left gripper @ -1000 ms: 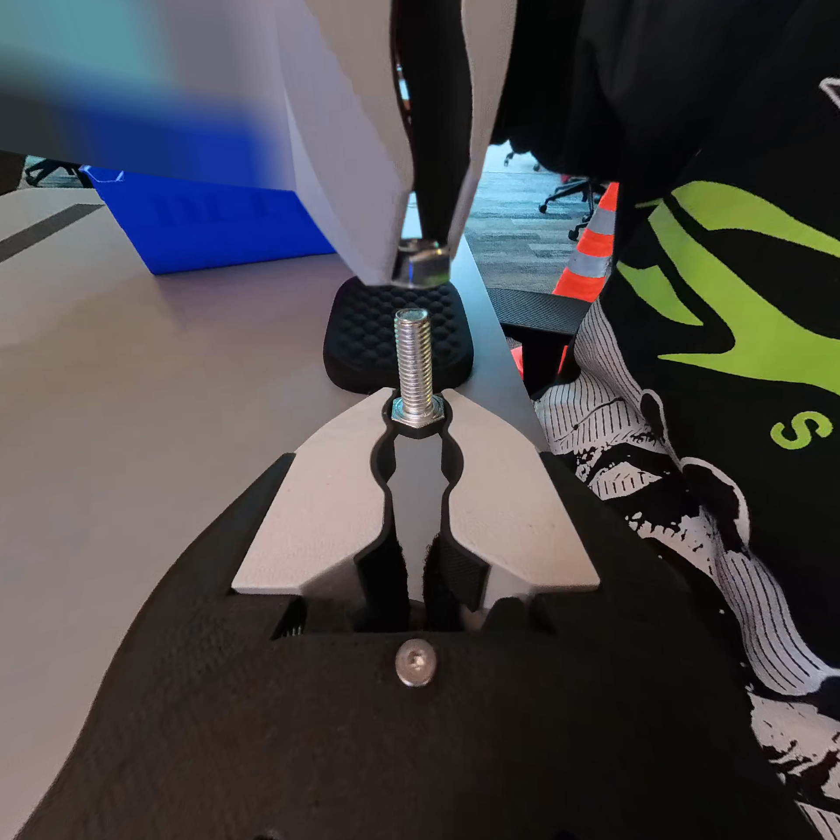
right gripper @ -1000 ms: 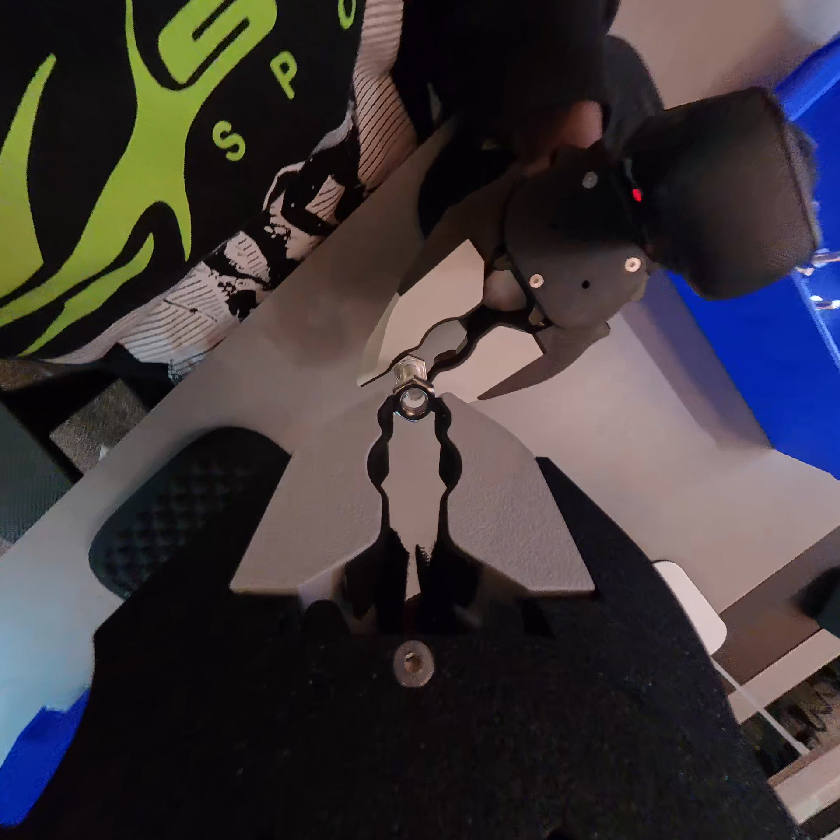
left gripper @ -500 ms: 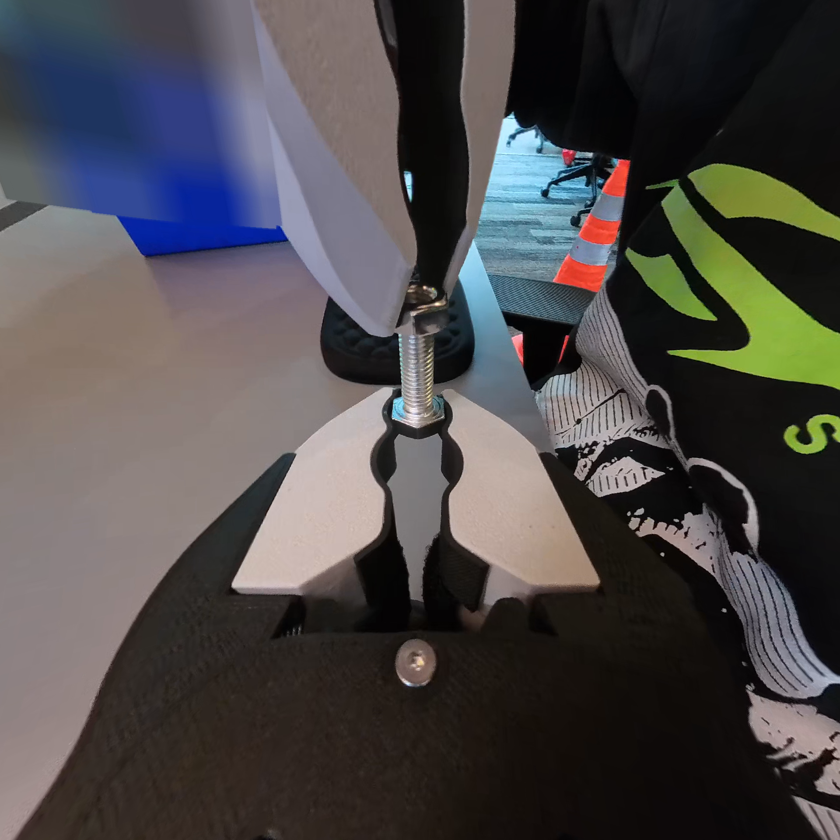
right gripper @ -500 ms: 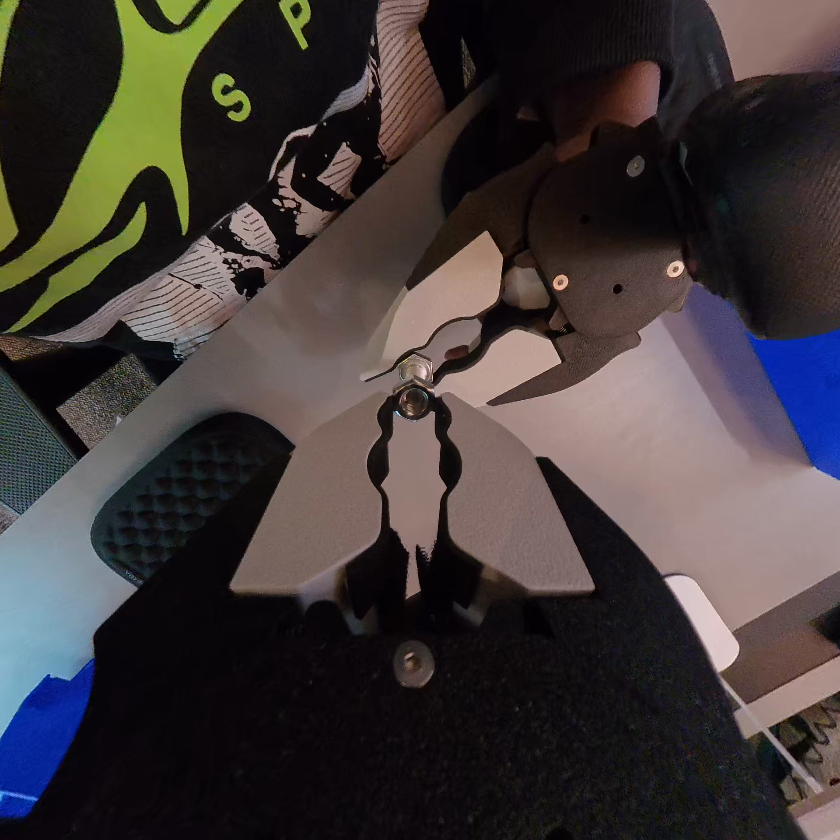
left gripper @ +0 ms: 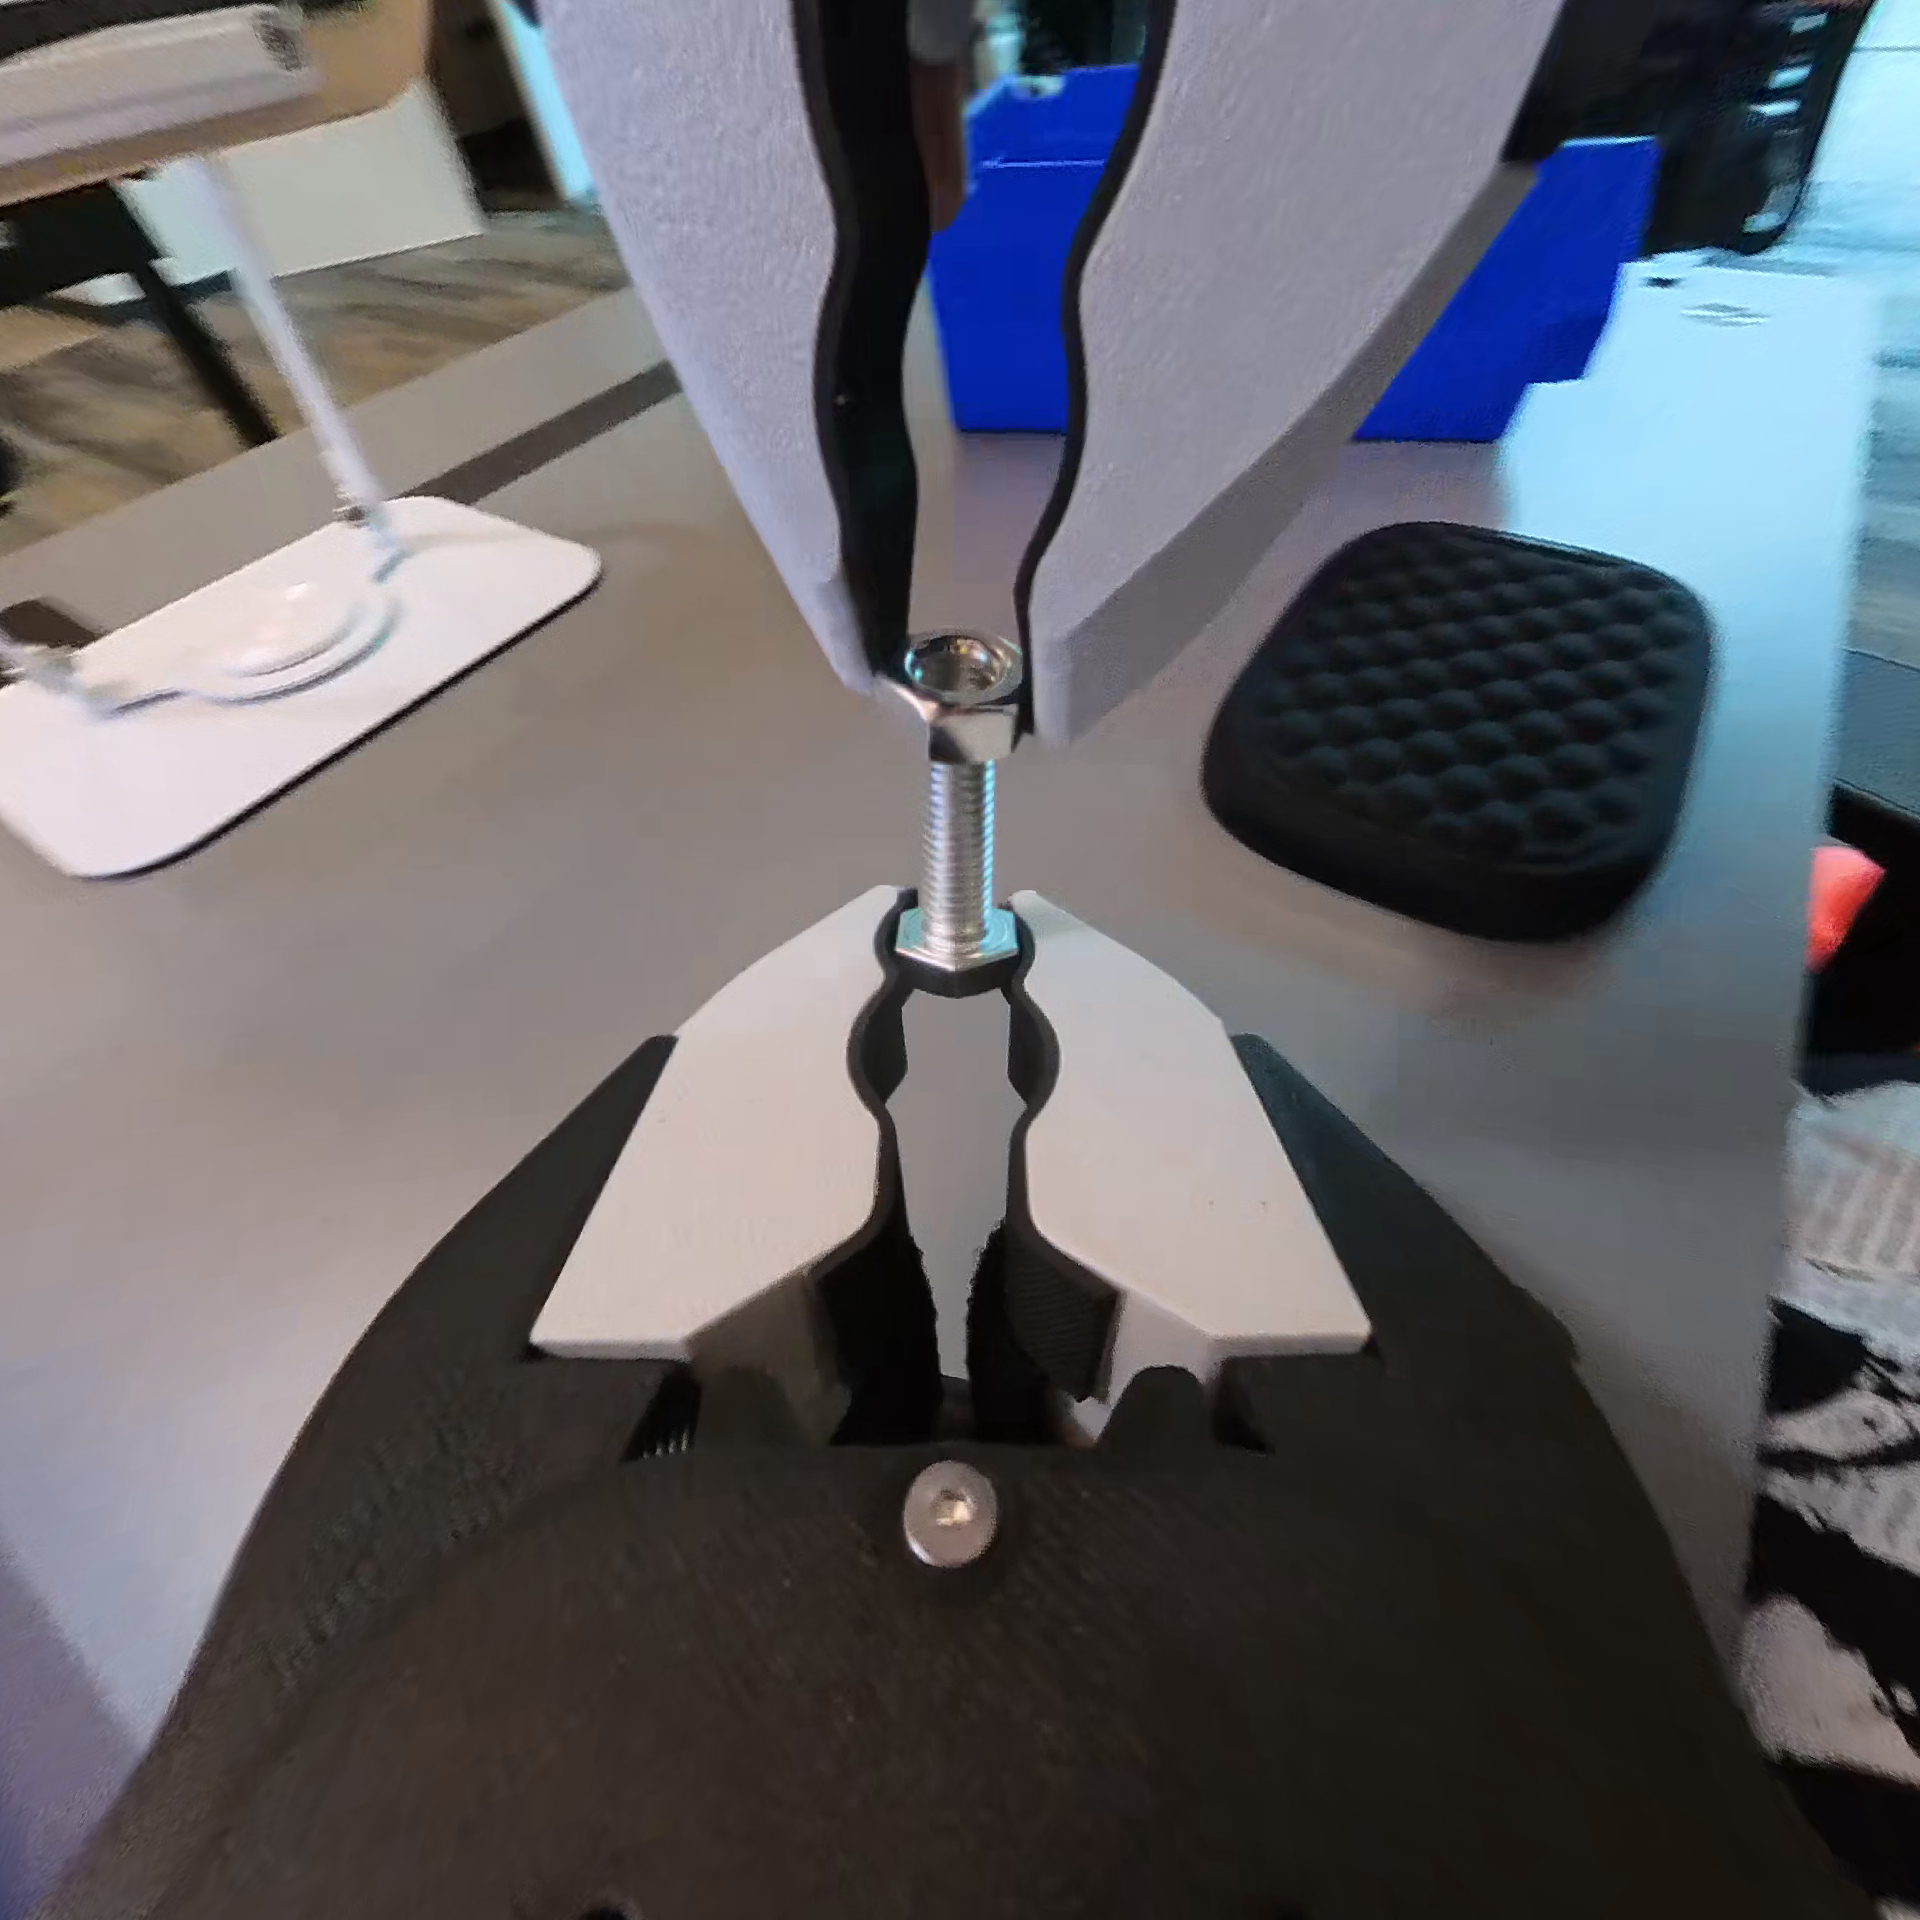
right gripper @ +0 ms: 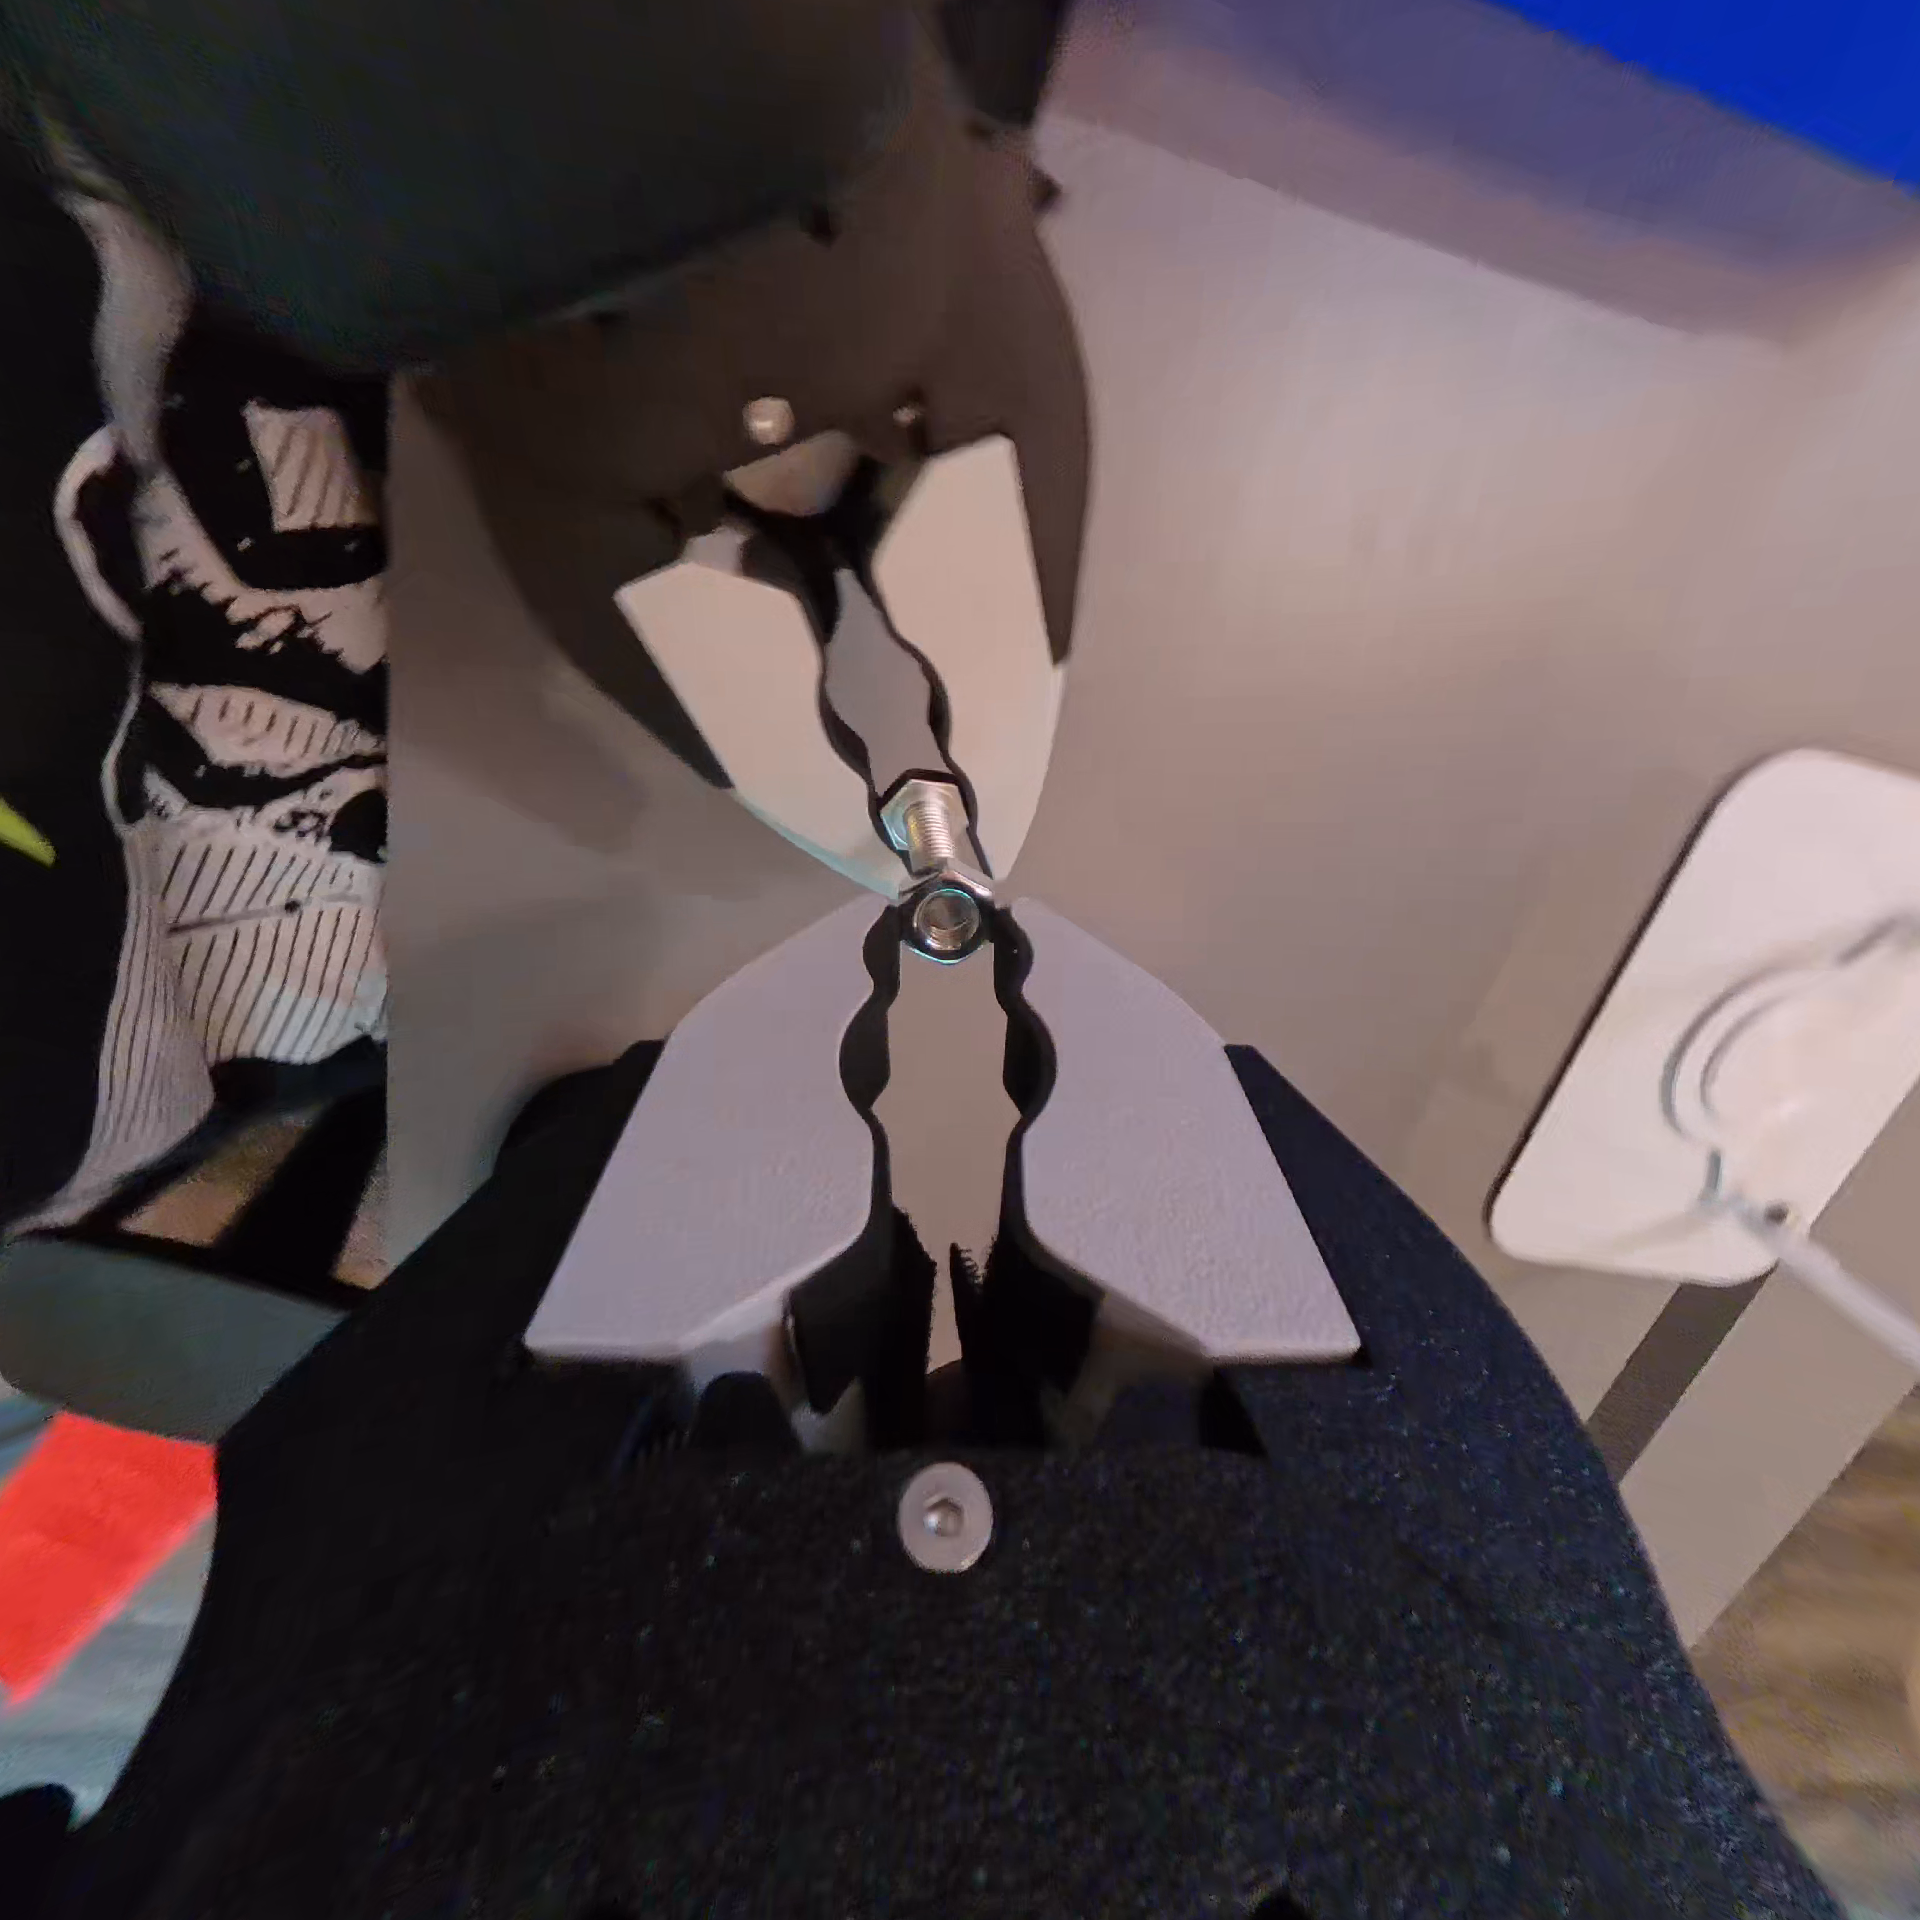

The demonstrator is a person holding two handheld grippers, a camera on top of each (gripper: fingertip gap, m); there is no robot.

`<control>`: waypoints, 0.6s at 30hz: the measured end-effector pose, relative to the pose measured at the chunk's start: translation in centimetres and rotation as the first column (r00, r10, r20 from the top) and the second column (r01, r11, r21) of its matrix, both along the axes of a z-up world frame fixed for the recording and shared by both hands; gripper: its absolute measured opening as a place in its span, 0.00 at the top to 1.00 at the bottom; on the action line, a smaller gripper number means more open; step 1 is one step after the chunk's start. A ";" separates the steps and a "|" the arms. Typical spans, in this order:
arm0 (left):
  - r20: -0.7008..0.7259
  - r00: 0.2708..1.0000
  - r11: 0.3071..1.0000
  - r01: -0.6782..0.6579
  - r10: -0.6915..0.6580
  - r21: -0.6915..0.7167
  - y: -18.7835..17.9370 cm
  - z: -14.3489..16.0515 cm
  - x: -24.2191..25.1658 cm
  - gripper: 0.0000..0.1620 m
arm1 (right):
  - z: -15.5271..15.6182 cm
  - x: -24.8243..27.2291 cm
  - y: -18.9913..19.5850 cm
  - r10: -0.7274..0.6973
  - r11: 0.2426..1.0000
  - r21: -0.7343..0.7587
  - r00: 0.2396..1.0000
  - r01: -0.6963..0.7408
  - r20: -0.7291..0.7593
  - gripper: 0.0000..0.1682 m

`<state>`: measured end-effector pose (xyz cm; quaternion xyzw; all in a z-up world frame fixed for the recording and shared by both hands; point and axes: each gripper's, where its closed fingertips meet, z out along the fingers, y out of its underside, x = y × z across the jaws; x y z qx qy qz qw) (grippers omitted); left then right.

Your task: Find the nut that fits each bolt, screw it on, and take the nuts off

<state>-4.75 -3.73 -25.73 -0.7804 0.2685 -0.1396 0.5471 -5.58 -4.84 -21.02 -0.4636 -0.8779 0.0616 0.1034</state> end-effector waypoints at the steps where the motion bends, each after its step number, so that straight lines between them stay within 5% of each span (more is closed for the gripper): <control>1: -0.016 0.999 0.999 -0.046 0.046 0.006 0.3 0.0 -0.3 0.91 | -0.1 0.0 0.3 -0.050 0.999 0.011 0.999 0.050 0.001 0.90; 4: -0.068 0.989 0.991 -0.132 0.134 0.029 0.7 -0.2 -0.6 0.91 | -0.3 0.2 0.8 -0.130 0.991 0.026 0.992 0.130 0.003 0.90; 12: -0.040 0.994 0.993 -0.101 0.104 0.067 0.7 0.3 -0.1 0.91 | 0.3 0.3 0.2 -0.143 0.989 -0.039 0.990 0.142 -0.019 0.90; 18: 0.054 0.999 0.989 -0.003 -0.005 0.145 -0.1 1.9 1.0 0.91 | 1.7 0.4 -1.3 0.152 0.987 -0.044 0.985 -0.156 -0.081 0.90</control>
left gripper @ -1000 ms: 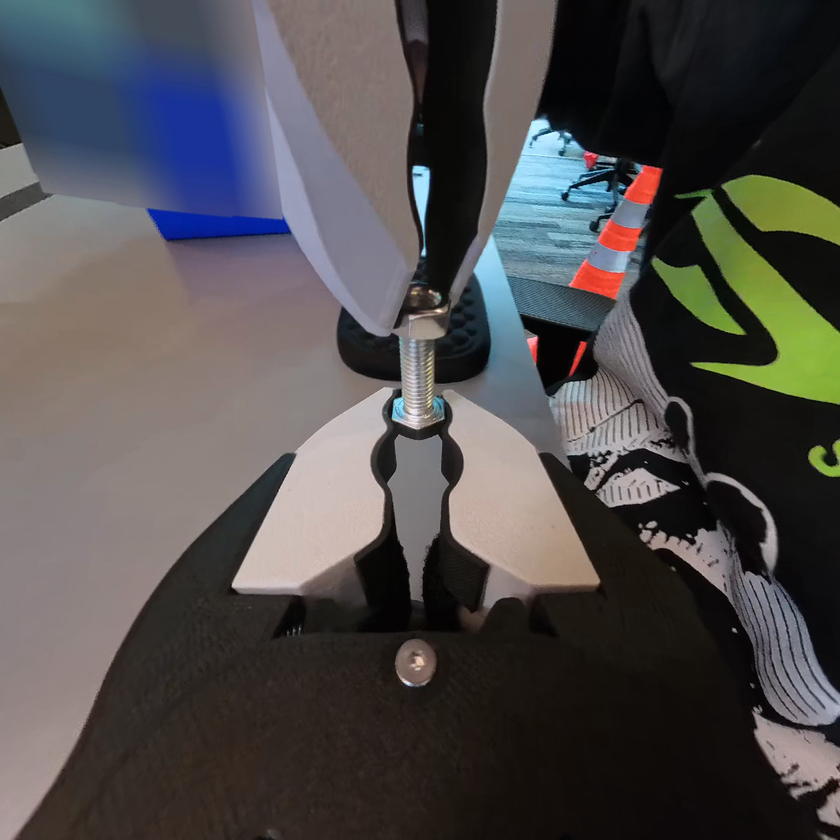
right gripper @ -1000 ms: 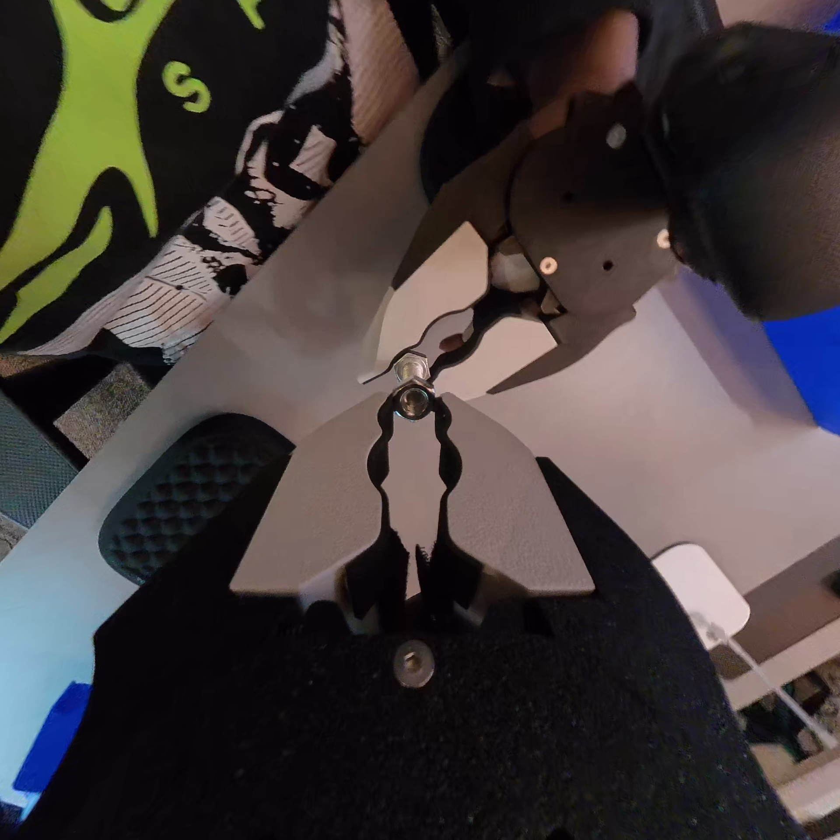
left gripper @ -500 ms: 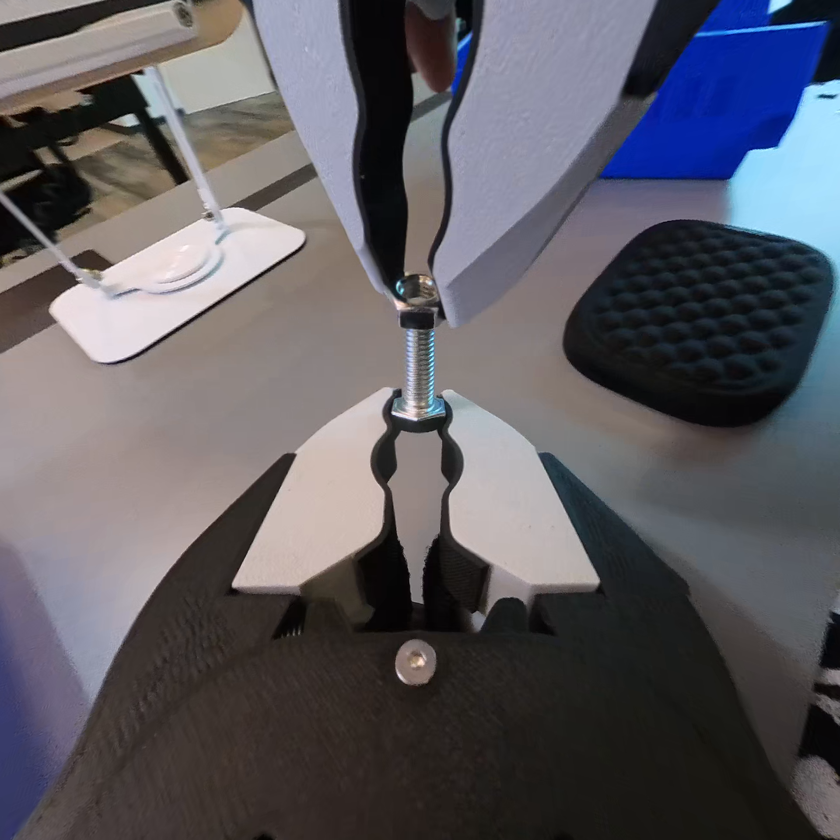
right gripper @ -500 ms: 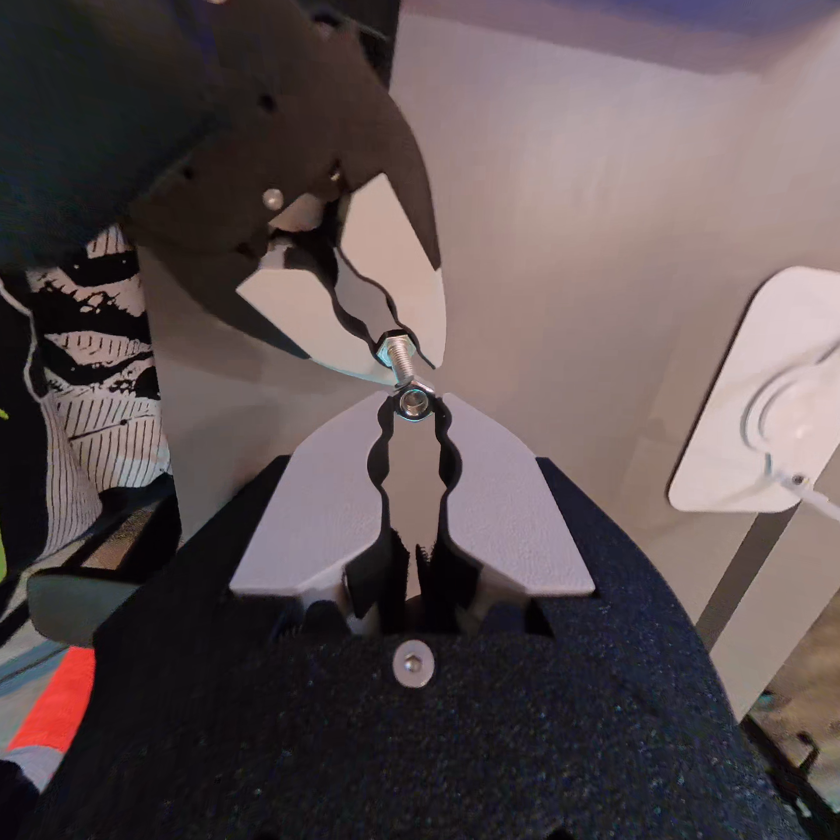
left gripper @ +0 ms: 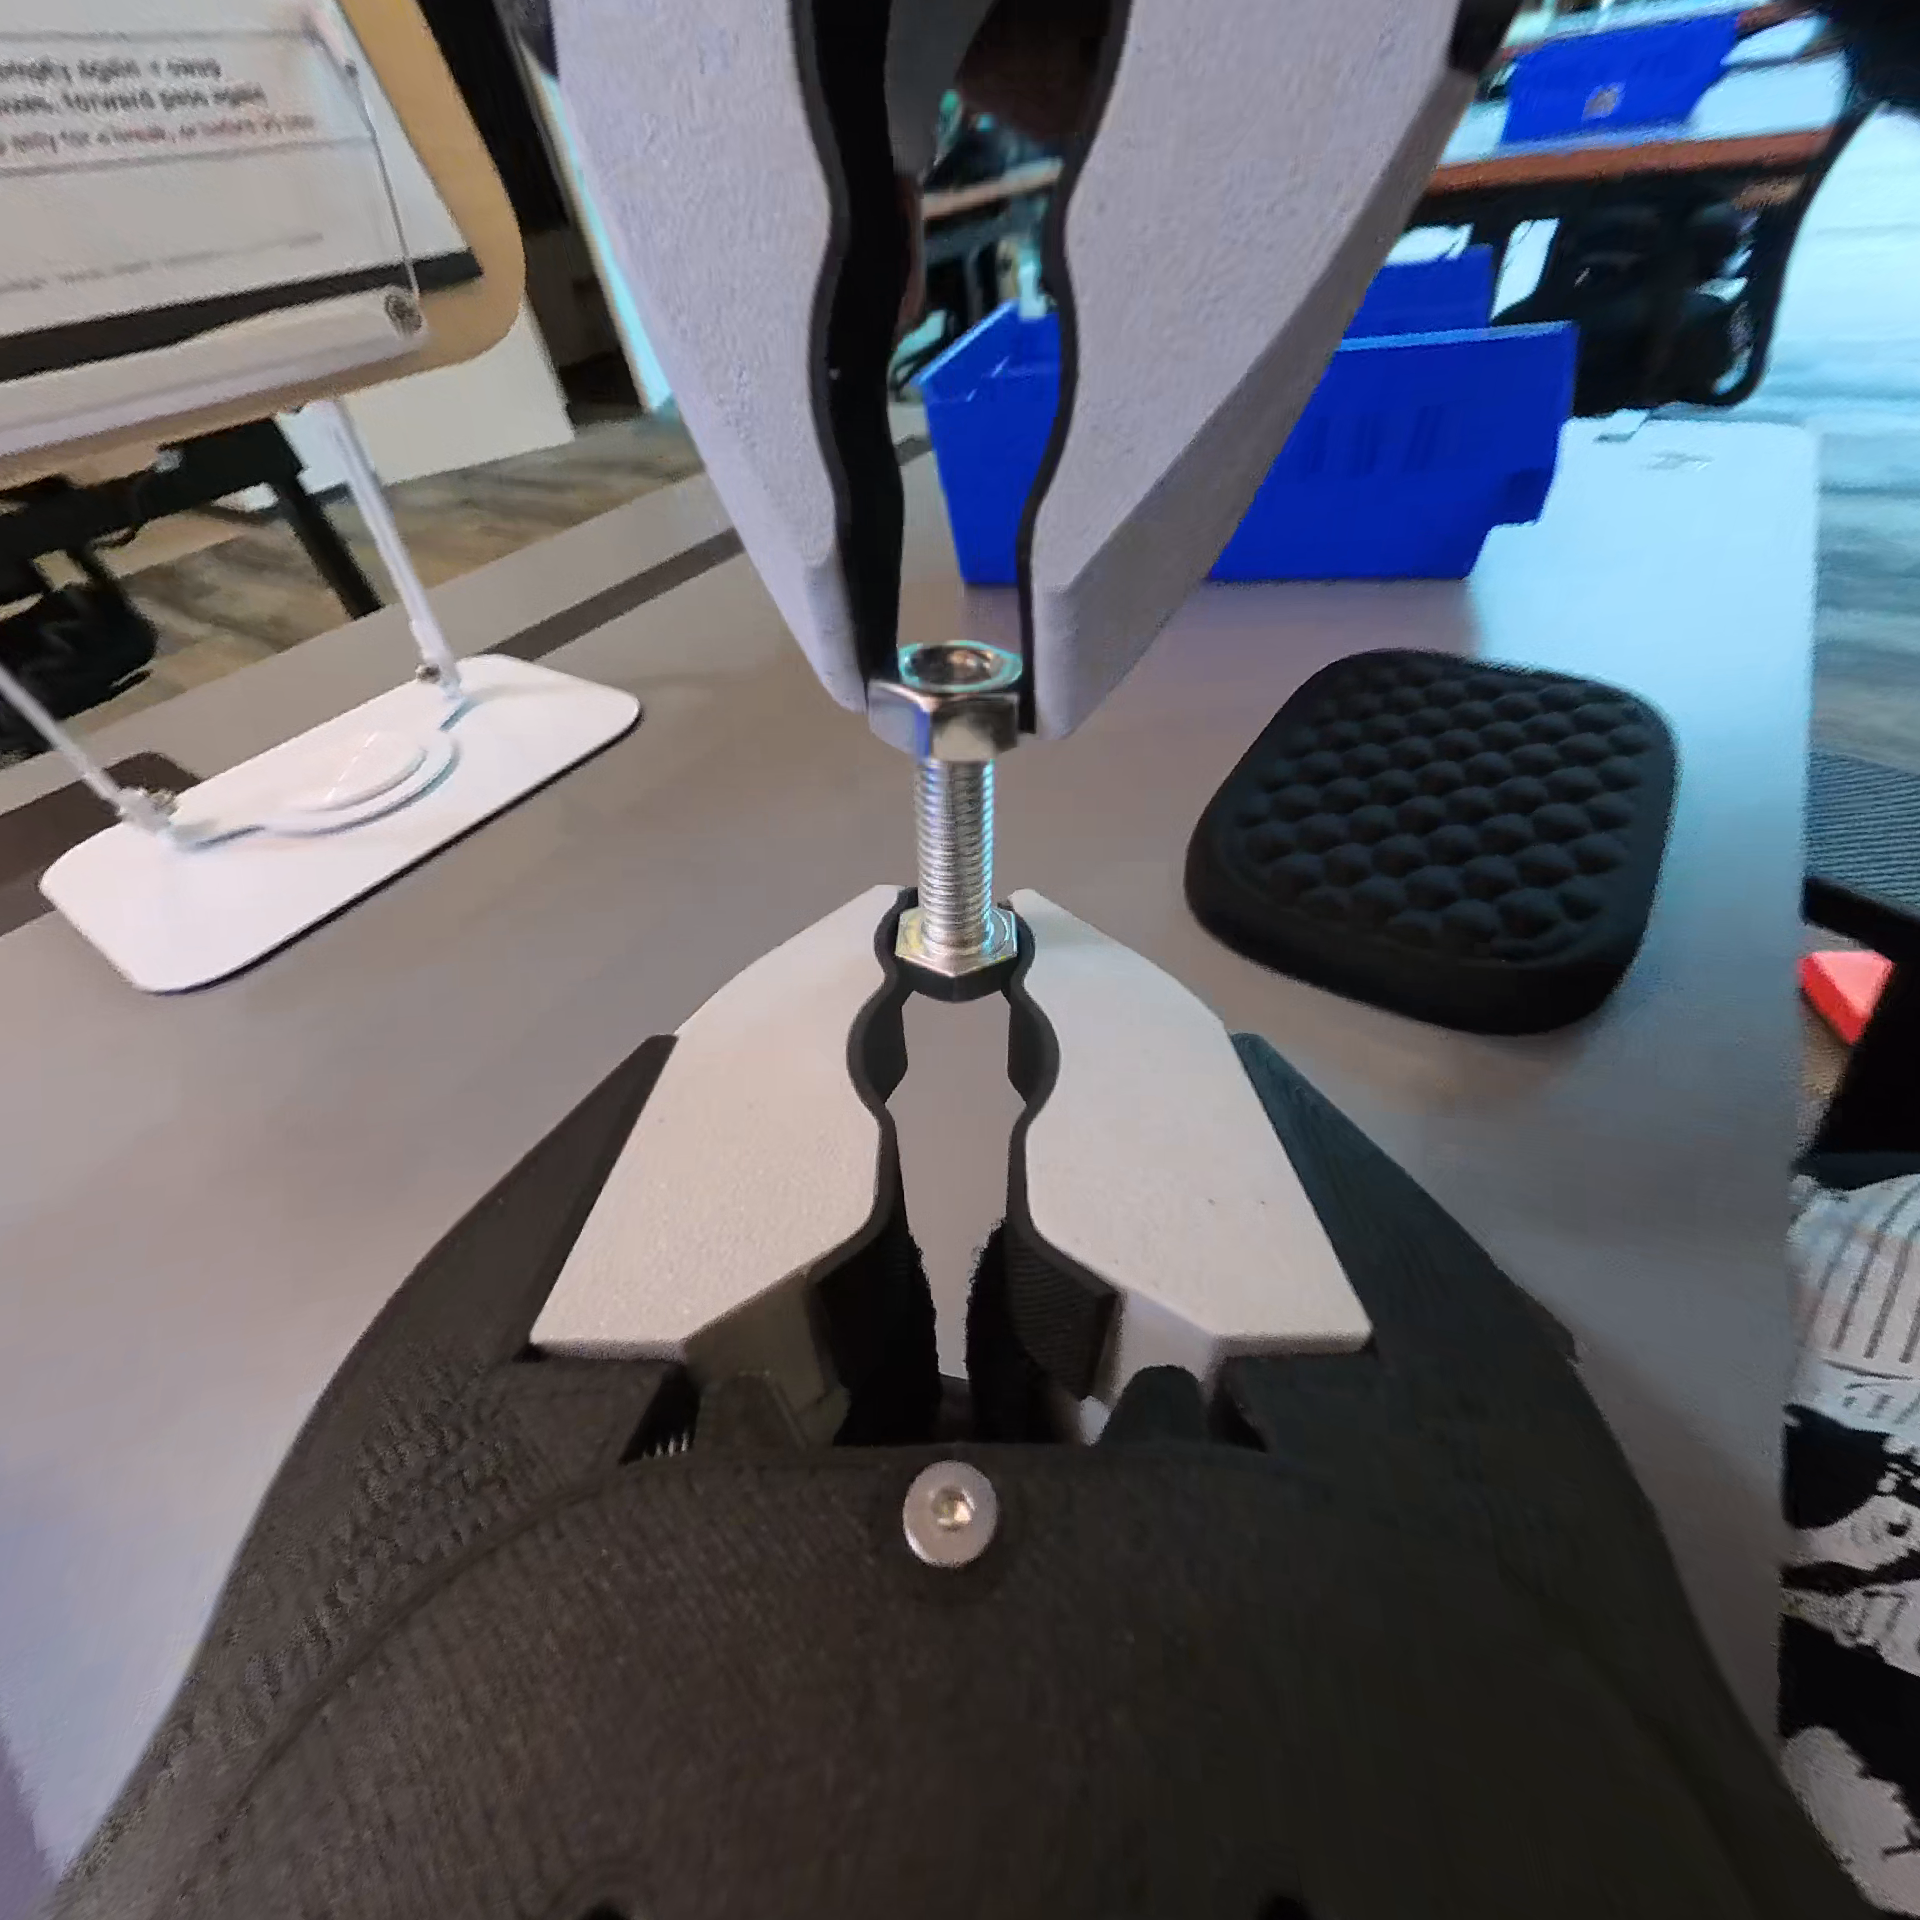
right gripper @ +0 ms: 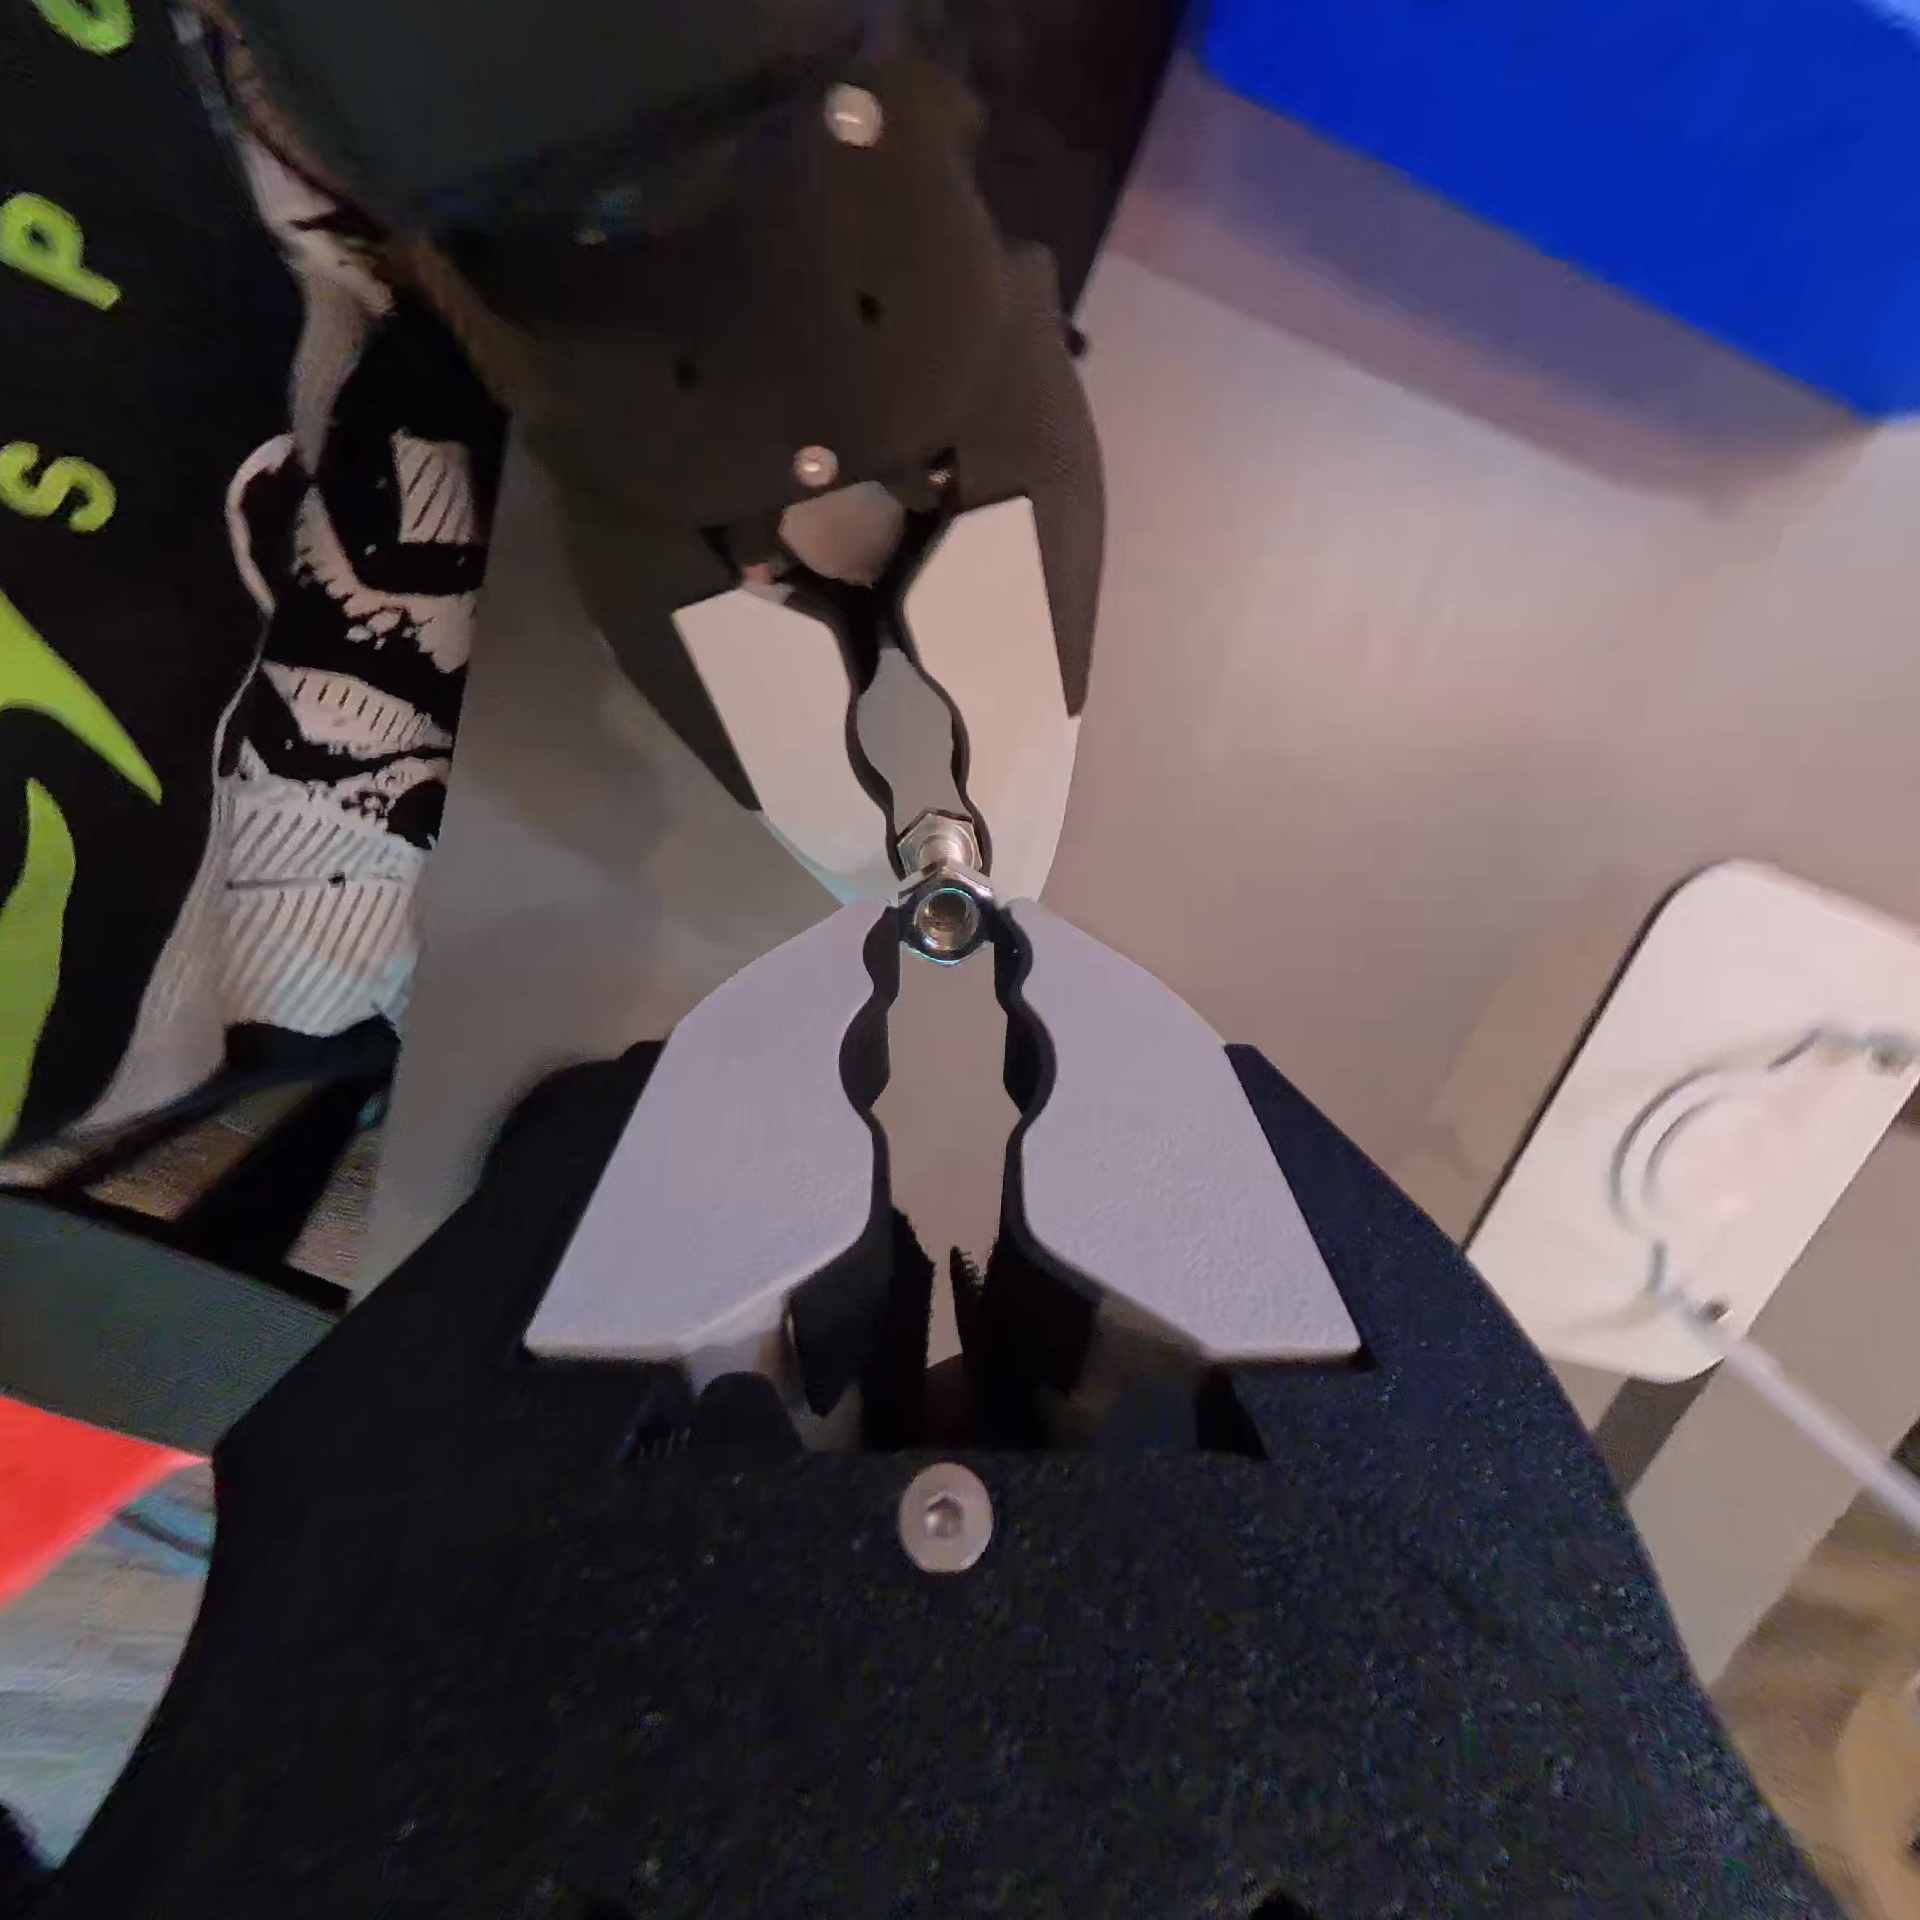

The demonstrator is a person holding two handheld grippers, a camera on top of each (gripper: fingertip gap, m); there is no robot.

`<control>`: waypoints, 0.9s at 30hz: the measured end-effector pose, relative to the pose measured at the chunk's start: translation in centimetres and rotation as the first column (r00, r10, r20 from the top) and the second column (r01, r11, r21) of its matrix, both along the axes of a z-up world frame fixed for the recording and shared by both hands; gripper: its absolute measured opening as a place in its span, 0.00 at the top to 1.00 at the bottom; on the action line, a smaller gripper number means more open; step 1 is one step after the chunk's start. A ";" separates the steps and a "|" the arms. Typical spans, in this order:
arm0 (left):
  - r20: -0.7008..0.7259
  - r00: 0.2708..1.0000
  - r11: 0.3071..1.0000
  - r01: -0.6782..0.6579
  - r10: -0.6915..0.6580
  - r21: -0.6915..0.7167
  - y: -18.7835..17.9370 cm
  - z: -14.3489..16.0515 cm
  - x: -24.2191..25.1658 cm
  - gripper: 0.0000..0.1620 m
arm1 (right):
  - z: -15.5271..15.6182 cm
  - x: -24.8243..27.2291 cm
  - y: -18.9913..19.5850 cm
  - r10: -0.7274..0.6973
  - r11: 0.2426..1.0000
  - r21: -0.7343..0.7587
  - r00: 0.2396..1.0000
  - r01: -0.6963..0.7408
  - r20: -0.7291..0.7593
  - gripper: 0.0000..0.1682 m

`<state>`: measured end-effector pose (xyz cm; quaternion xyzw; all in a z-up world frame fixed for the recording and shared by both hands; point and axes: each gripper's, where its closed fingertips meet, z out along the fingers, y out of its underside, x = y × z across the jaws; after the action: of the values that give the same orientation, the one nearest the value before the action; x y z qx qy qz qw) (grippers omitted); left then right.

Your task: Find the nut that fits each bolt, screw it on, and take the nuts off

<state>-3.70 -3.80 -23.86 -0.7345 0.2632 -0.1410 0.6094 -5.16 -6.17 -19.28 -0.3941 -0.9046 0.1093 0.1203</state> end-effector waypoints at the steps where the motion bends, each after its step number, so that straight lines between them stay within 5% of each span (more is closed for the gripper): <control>1: 0.018 1.000 1.000 0.017 -0.017 0.009 -0.2 0.3 0.2 0.91 | 0.2 0.0 -0.3 0.054 0.999 0.001 0.998 -0.054 -0.013 0.90; 5: -0.007 1.000 0.999 0.016 -0.016 0.040 -0.3 0.6 0.3 0.91 | 0.3 -0.1 -0.9 0.092 0.995 -0.026 0.996 -0.092 0.001 0.90; 14: -0.117 0.984 0.989 -0.142 0.136 -0.040 0.6 -0.8 -1.4 0.91 | -0.6 -0.5 0.6 -0.136 0.990 0.031 0.989 0.134 0.057 0.90; 27: -0.134 0.986 0.989 -0.114 0.102 -0.093 0.6 -1.4 -0.4 0.91 | -1.1 0.6 1.0 -0.221 0.975 0.036 0.970 0.218 0.102 0.90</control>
<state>-4.08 -3.18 -25.21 -0.7848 0.2543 -0.0731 0.5604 -4.56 -5.15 -20.38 -0.4954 -0.8618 0.0630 0.0885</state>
